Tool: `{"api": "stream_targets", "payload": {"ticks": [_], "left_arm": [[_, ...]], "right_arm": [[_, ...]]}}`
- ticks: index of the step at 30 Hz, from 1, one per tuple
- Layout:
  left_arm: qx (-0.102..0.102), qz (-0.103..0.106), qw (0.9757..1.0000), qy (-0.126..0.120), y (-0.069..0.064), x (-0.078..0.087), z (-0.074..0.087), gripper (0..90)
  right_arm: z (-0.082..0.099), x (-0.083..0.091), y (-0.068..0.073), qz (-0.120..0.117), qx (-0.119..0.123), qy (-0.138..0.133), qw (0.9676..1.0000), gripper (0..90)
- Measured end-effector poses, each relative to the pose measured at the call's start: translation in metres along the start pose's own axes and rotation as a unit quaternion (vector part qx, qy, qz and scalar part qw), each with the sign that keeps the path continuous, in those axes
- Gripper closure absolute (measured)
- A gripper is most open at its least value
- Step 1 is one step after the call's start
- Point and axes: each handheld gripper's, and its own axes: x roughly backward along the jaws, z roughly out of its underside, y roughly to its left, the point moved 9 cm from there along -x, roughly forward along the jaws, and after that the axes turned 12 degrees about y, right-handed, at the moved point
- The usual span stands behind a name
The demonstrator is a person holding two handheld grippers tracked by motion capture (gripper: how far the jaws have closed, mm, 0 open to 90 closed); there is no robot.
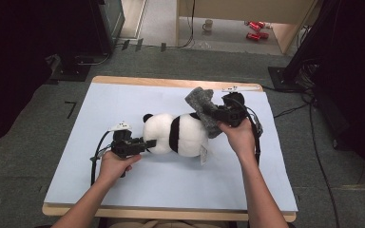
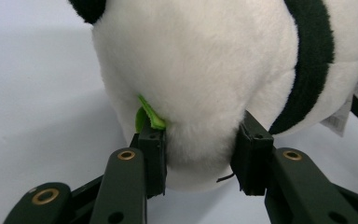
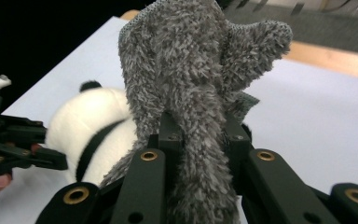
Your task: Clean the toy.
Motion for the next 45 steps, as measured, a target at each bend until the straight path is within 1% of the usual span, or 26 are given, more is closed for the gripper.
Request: {"api": "stream_targets", "payload": {"ticks": [2,3,5,6,8,10,11,16,17,18,19,22,25,28,30,31,33,36,38,40,42,45], "left_arm": [[-0.002,-0.003,1.0,0.0,0.001,0.0,0.0,60.6],[0.001,-0.003,1.0,-0.003,0.001,-0.001,-0.001,60.3],[0.002,-0.001,1.0,-0.008,0.002,-0.001,-0.002,60.0],[0.002,0.002,1.0,-0.008,0.002,-0.002,-0.002,59.8],[0.006,0.003,0.9999,-0.008,0.004,-0.002,-0.002,59.4],[0.012,0.005,0.9999,-0.009,0.005,-0.002,-0.002,59.1],[0.01,0.005,0.9999,-0.009,0.005,-0.002,-0.002,58.9],[0.012,0.002,0.9999,-0.012,0.006,-0.002,-0.003,57.7],[0.016,0.002,0.9998,-0.014,0.006,-0.002,-0.004,57.3],[0.018,0.002,0.9997,-0.014,0.006,-0.002,-0.004,57.1],[0.021,0.001,0.9997,-0.013,0.005,-0.002,-0.004,57.0],[0.022,-0.004,0.9997,-0.012,0.005,-0.001,-0.004,57.2],[0.025,-0.017,0.9994,-0.014,0.005,-0.001,-0.005,57.2],[0.021,-0.029,0.9991,-0.022,0.005,-0.002,-0.006,57.1],[0.019,-0.033,0.9989,-0.027,0.004,-0.001,-0.007,57.1],[0.019,-0.034,0.9989,-0.027,0.003,-0.001,-0.007,57.1],[0.021,-0.041,0.9988,-0.019,0.005,-0.003,-0.005,57.1],[0.027,-0.039,0.9987,-0.02,0.007,-0.005,-0.005,57.1],[0.022,-0.044,0.9986,-0.018,0.008,-0.006,-0.006,57.5],[0.026,-0.044,0.9985,-0.018,0.009,-0.007,-0.006,58.4],[0.034,-0.038,0.9985,-0.018,0.01,-0.007,-0.006,58.6],[0.034,-0.036,0.9986,-0.019,0.011,-0.007,-0.007,58.6]], "right_arm": [[-0.004,0.007,0.007,-0.002,0.005,-0.006,1.0,75.8],[-0.005,0.009,0.011,-0.006,0.006,-0.006,0.9999,75.8],[-0.006,0.008,0.02,-0.014,0.008,-0.006,0.9998,75.8],[-0.007,0.005,0.027,-0.016,0.012,0.002,0.9998,75.8],[-0.009,-0.004,0.037,-0.019,0.019,0.013,0.9995,75.8],[-0.011,-0.015,0.048,-0.028,0.023,0.024,0.9991,75.8],[-0.012,-0.022,0.056,-0.032,0.026,0.029,0.9987,75.8],[-0.021,-0.044,0.086,-0.051,0.044,0.041,0.9969,75.7],[-0.023,-0.049,0.092,-0.053,0.049,0.043,0.9964,75.7],[-0.024,-0.055,0.098,-0.054,0.052,0.048,0.996,75.7],[-0.024,-0.062,0.102,-0.053,0.06,0.054,0.9954,75.7],[-0.023,-0.079,0.117,-0.055,0.068,0.068,0.9939,75.7],[-0.025,-0.091,0.129,-0.066,0.064,0.069,0.9934,75.4],[-0.026,-0.103,0.138,-0.083,0.05,0.077,0.9923,75.2],[-0.023,-0.114,0.142,-0.085,0.048,0.089,0.9913,75.2],[-0.02,-0.121,0.141,-0.079,0.05,0.097,0.9909,75.2],[-0.013,-0.132,0.137,-0.065,0.05,0.108,0.9908,75.3],[-0.008,-0.137,0.129,-0.047,0.066,0.101,0.9915,75.4],[-0.007,-0.135,0.124,-0.04,0.068,0.103,0.9916,75.4],[-0.006,-0.13,0.116,-0.027,0.065,0.107,0.9918,75.5],[-0.005,-0.124,0.108,-0.017,0.057,0.108,0.9924,75.6],[-0.002,-0.111,0.088,0.0,0.044,0.104,0.9936,75.7]]}}
